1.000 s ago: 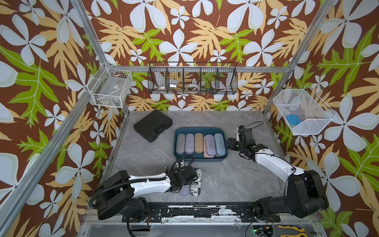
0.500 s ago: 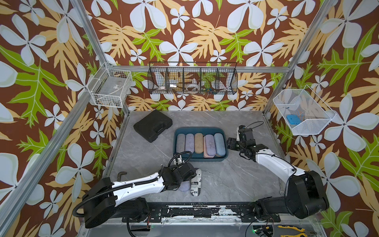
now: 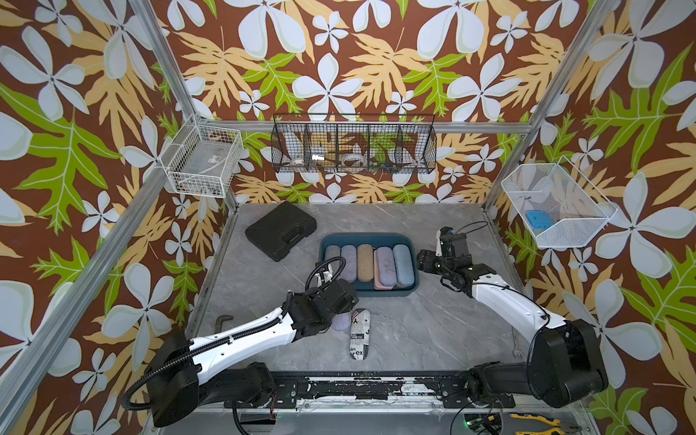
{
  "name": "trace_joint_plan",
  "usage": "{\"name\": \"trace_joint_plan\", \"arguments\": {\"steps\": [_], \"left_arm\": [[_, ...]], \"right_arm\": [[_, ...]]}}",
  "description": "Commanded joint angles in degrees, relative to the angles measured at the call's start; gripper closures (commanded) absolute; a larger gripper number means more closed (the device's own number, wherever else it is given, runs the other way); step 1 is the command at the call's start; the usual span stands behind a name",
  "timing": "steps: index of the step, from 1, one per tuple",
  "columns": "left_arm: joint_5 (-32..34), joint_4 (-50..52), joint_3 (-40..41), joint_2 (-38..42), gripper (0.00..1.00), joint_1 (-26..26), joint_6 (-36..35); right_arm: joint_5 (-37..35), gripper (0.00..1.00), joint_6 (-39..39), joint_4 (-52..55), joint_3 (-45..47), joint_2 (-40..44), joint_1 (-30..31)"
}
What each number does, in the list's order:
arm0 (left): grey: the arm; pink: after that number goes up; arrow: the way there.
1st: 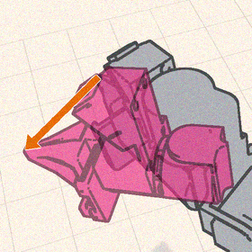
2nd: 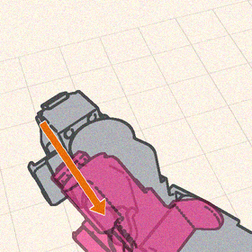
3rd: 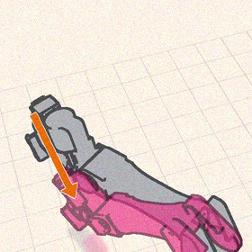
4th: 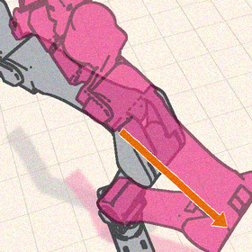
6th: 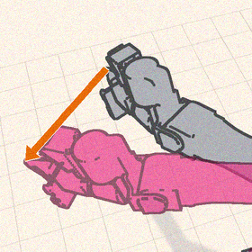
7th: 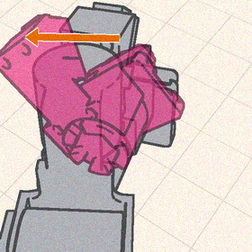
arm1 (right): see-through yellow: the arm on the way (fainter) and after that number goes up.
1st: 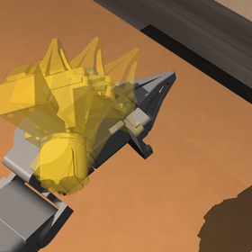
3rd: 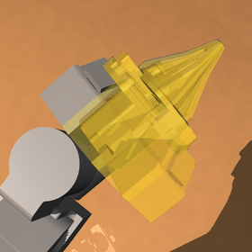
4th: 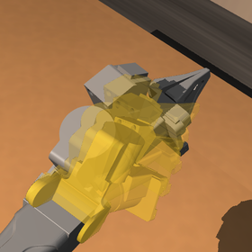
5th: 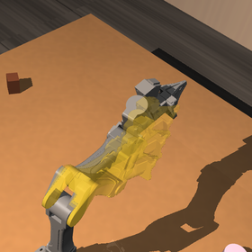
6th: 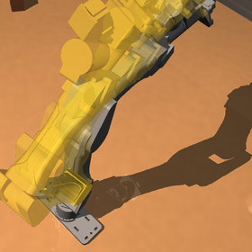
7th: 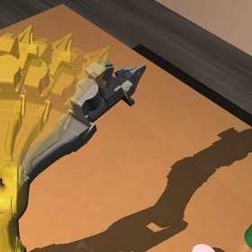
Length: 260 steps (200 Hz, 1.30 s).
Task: Put the glasses cases into the storage boxes
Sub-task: Pick up the glasses case at the center of the board, then place the glasses case in the storage box.
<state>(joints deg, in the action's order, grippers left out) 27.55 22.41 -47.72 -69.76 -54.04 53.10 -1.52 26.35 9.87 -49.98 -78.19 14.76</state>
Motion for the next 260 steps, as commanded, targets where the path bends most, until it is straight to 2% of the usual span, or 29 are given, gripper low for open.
{"name": "trace_joint_plan", "arguments": {"steps": [1, 58, 137, 189, 260], "left_arm": [[-0.31, -5.08, -2.69, -2.14, 0.36, 1.95, -5.27], [-5.05, -11.56, -13.38, -15.28, 0.35, 8.07, -12.88], [-9.18, -11.77, -28.68, -33.89, 0.35, 10.68, -16.12], [-10.49, -12.34, -32.38, -40.77, 0.35, 11.5, -15.05], [-11.38, -13.46, -33.57, -44.74, 0.34, 12.11, -13.96]], "right_arm": [[-0.29, 0.21, 0.15, 0.07, 0.18, 0.65, 0.09], [-1.16, 0.21, -0.17, 0.83, 0.23, 1.29, 0.09], [-3.39, 0.21, -0.68, 1.91, 0.48, 3.02, 0.09], [-4.06, 0.21, -0.77, 2.48, 0.32, 3.66, 0.09], [-4.13, 0.21, -0.65, 2.96, 0.35, 4.01, 0.09]]}}
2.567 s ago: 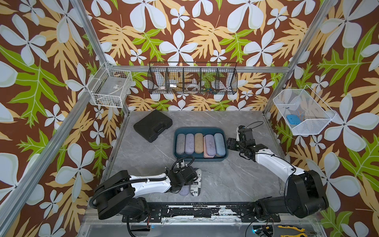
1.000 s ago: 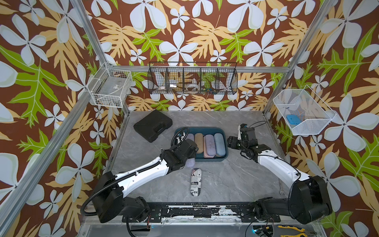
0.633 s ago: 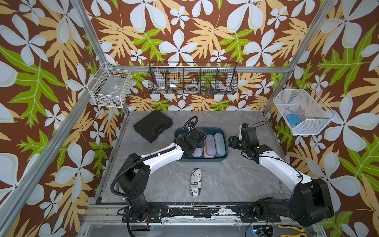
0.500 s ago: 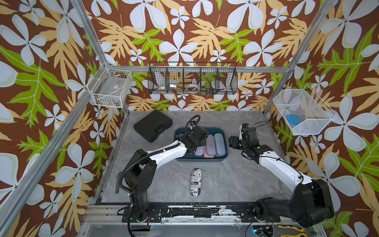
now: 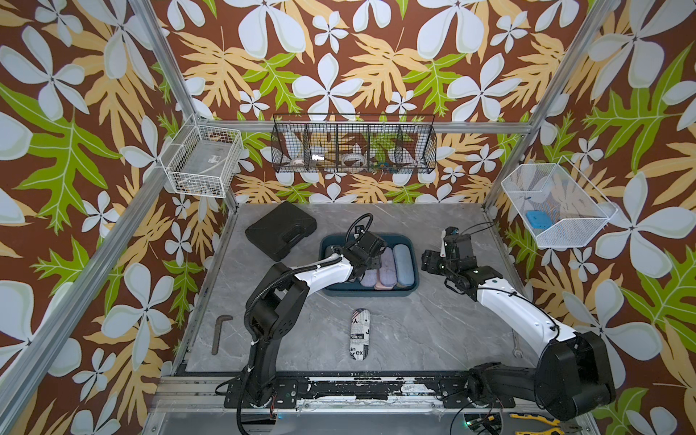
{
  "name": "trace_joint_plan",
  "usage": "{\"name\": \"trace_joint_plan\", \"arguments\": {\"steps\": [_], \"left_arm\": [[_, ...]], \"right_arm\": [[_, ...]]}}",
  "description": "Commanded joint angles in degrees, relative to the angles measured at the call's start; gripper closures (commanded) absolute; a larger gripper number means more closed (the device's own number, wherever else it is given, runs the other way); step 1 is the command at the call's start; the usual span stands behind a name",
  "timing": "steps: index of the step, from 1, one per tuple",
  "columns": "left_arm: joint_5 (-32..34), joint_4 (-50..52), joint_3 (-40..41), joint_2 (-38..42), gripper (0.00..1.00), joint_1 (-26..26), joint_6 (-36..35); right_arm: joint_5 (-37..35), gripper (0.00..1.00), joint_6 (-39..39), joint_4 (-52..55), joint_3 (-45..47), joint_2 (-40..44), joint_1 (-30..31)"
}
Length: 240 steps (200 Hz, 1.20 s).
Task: Put the glasses cases into the storage boxes
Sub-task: Place the glasses case in the storage box, then pick up the glasses case at the center of the board.
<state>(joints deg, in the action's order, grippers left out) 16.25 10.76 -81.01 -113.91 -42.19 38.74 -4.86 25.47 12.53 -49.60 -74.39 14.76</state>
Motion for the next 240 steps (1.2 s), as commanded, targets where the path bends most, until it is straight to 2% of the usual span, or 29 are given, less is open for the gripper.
{"name": "trace_joint_plan", "arguments": {"steps": [1, 59, 100, 122, 177, 240], "left_arm": [[-0.08, -1.85, -0.33, -0.65, 0.34, 0.27, 0.39], [0.34, -0.72, -2.22, -2.2, 0.29, 0.62, -0.58], [0.89, -0.05, -2.75, -0.26, 0.17, 0.71, -0.7], [0.58, -0.06, -1.69, 2.33, 0.15, 0.65, -0.21], [-4.63, -5.81, 8.89, 13.25, 0.14, -0.01, 5.2], [2.19, -1.87, 19.77, 21.81, 0.12, -8.79, 10.39]], "right_arm": [[-0.78, 0.21, 0.25, 0.34, -0.04, 0.21, 0.09], [-1.38, 0.21, 0.1, 1.24, -0.15, 1.26, 0.08], [-0.91, 0.21, 0.48, 1.02, -0.23, 1.09, 0.09], [-0.94, 0.21, 0.45, 0.87, -0.06, 1.07, 0.09], [-1.27, 0.21, 0.47, 0.83, 0.33, 2.03, 0.09], [-0.6, 0.21, 1.1, -0.6, 2.93, 2.09, 0.09]]}}
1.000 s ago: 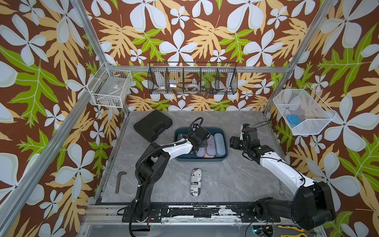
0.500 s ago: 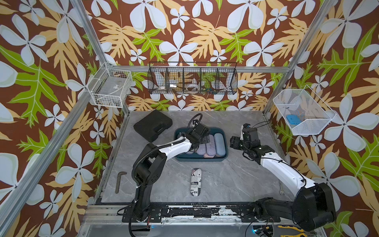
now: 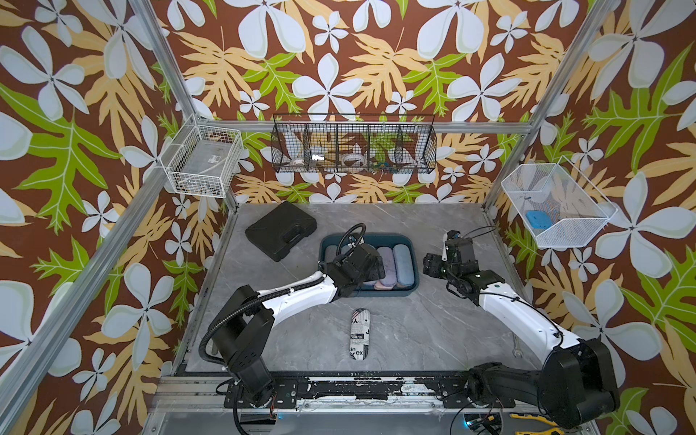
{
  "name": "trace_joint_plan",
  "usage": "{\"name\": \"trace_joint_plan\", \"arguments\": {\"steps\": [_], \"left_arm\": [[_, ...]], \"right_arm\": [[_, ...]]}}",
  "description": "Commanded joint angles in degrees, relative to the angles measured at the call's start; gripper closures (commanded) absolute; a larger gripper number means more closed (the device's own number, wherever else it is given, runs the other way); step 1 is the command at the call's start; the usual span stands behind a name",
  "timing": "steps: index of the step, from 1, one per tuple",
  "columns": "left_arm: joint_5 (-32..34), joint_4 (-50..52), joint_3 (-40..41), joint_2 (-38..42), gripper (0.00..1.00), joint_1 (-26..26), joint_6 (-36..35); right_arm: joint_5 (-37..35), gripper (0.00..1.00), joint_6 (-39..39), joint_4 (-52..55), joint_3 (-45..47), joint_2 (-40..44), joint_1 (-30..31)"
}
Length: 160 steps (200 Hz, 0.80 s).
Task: Put the glasses cases into the storage boxes
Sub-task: Pick up the glasses case at the center of the board.
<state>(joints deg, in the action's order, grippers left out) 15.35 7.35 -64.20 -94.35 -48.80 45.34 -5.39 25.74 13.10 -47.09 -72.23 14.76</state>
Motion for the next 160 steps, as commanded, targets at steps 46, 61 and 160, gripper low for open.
{"name": "trace_joint_plan", "arguments": {"steps": [46, 61, 160], "left_arm": [[3.89, 4.42, 10.95, 7.64, 0.12, -6.41, 7.21], [2.81, 4.62, 12.94, 8.12, 0.12, -7.35, 7.15], [-3.14, 3.67, 19.72, 6.47, 0.11, -11.3, 8.34]], "right_arm": [[0.11, 0.21, 0.98, -1.33, 0.6, 0.24, 0.09], [0.2, 0.21, 1.03, -1.39, 0.6, 0.24, 0.09], [0.3, 0.21, 1.21, -1.15, 1.07, 1.14, 0.09]]}}
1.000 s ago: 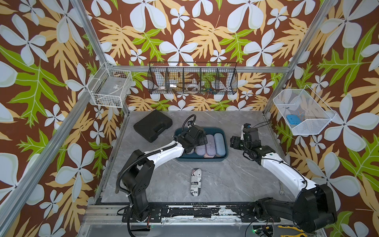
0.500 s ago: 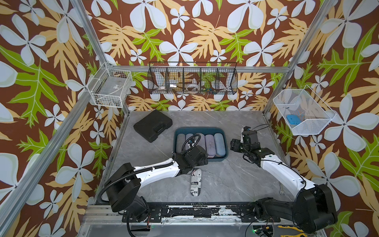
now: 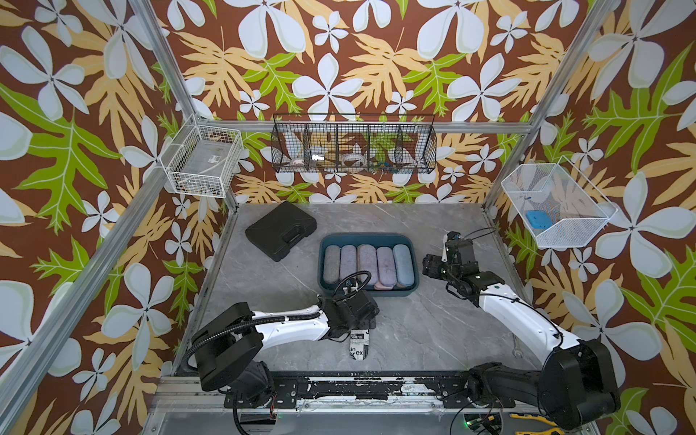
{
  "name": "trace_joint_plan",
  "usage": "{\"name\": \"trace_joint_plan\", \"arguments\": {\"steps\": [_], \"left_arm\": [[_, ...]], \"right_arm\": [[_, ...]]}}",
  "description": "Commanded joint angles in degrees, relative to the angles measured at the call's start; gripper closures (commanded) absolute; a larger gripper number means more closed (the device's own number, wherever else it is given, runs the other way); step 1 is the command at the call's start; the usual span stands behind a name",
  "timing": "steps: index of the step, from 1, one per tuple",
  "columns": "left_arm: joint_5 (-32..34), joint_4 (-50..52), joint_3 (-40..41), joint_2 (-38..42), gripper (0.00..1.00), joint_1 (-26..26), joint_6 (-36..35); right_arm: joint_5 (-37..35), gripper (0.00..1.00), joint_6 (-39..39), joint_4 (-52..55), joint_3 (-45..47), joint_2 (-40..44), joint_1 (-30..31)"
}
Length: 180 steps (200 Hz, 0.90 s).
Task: Put the glasses cases into the storage boxes
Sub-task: Pick up the glasses case at the center of the board.
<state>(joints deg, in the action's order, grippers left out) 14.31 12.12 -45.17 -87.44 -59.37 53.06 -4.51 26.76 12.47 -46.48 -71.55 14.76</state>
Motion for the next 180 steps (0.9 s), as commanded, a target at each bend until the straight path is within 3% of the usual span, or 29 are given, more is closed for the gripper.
{"name": "trace_joint_plan", "arguments": {"steps": [1, 104, 146, 180], "left_arm": [[-2.18, -1.2, 0.73, -0.44, 0.11, -0.78, 0.59], [-4.37, -1.29, 1.42, -3.1, 0.15, -2.59, 0.82], [-3.67, -0.86, 0.87, -4.06, 0.28, -3.2, 1.12], [-3.5, -0.54, 1.05, -3.88, 0.32, -3.31, 1.43]], "right_arm": [[-0.58, 0.21, 0.2, -0.56, 0.48, 0.45, 0.09], [-0.28, 0.21, 0.43, -0.6, 1.22, 1.06, 0.09], [-0.15, 0.21, 0.64, -0.69, 1.22, 1.04, 0.08], [-0.28, 0.21, 0.48, -0.61, 1.3, 0.93, 0.09]]}}
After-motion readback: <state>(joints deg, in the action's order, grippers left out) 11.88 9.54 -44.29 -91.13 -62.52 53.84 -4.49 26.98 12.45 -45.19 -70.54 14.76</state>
